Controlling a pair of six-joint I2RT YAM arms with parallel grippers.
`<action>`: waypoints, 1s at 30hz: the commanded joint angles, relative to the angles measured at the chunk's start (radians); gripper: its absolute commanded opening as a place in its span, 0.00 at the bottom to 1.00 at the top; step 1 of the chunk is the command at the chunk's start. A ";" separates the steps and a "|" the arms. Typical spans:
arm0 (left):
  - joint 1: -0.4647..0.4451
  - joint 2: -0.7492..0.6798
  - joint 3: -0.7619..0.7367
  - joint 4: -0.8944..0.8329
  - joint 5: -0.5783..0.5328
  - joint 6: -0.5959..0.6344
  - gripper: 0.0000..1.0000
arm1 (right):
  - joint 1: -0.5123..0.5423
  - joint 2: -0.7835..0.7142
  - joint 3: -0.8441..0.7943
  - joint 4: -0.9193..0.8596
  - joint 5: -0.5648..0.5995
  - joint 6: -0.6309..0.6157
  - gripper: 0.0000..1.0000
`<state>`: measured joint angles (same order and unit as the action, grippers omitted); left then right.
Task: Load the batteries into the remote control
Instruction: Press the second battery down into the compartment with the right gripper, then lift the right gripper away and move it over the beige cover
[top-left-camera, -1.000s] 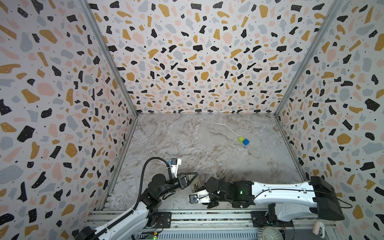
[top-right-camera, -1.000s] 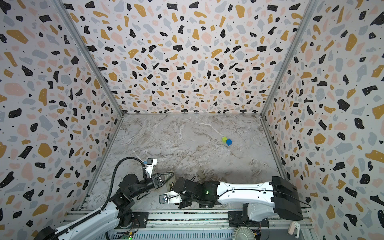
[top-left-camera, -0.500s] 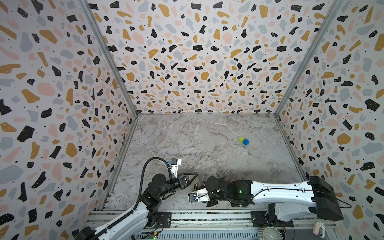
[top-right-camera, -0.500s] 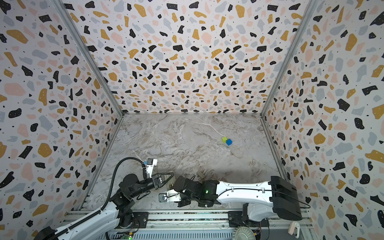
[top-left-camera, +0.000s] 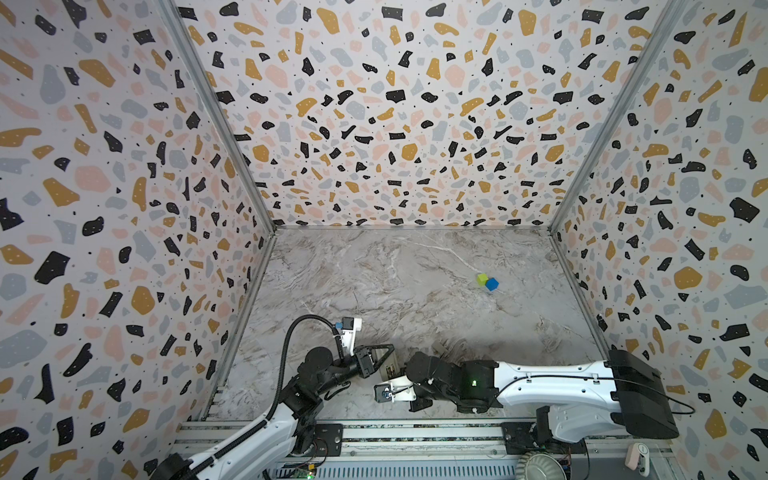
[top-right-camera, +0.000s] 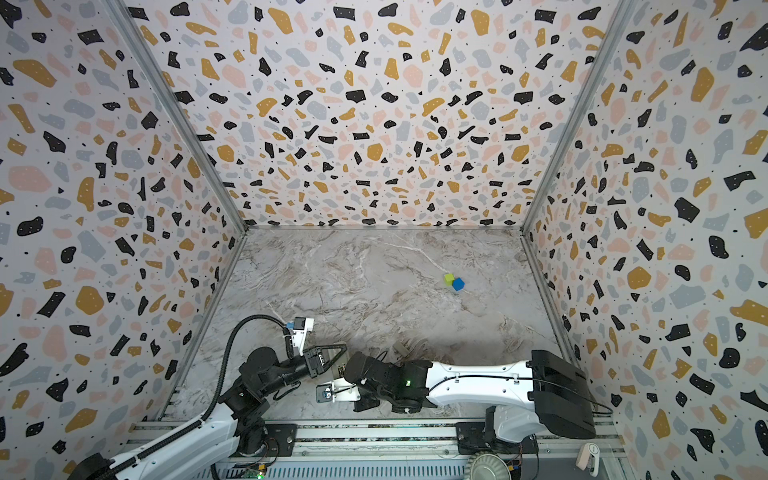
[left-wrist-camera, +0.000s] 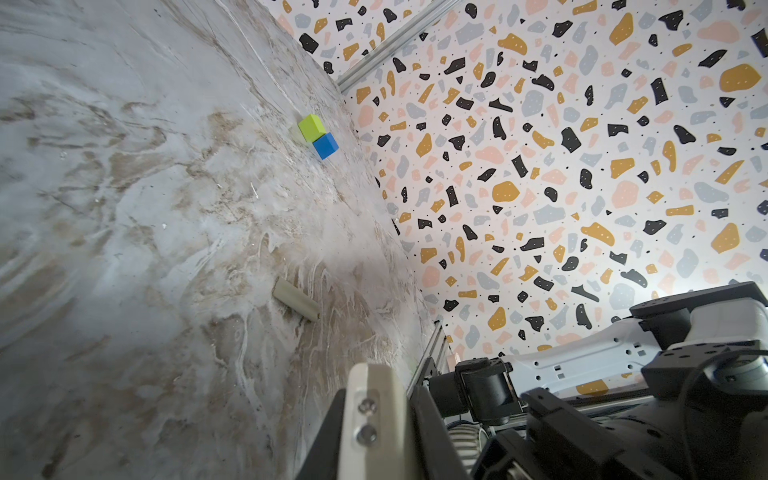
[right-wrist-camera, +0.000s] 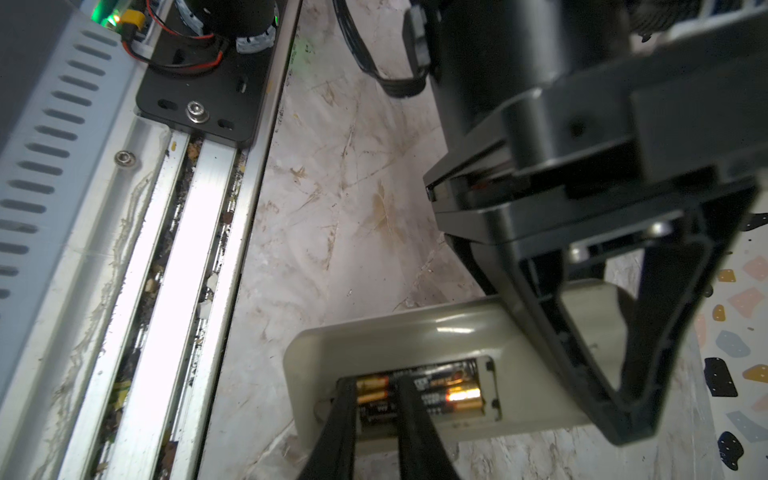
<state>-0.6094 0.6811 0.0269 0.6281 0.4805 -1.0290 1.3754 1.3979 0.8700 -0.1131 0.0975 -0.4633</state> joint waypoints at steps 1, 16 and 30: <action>-0.009 -0.013 0.033 0.114 0.077 -0.025 0.00 | -0.019 0.016 0.001 0.034 0.048 -0.008 0.19; -0.011 -0.014 0.034 0.116 0.083 -0.025 0.00 | -0.041 0.049 -0.002 0.056 0.059 0.000 0.09; -0.010 0.000 0.035 0.047 -0.031 0.016 0.00 | -0.026 -0.149 -0.033 -0.029 0.044 0.235 0.47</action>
<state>-0.6132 0.6842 0.0288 0.6033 0.4667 -1.0145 1.3483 1.3407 0.8555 -0.0994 0.1349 -0.3389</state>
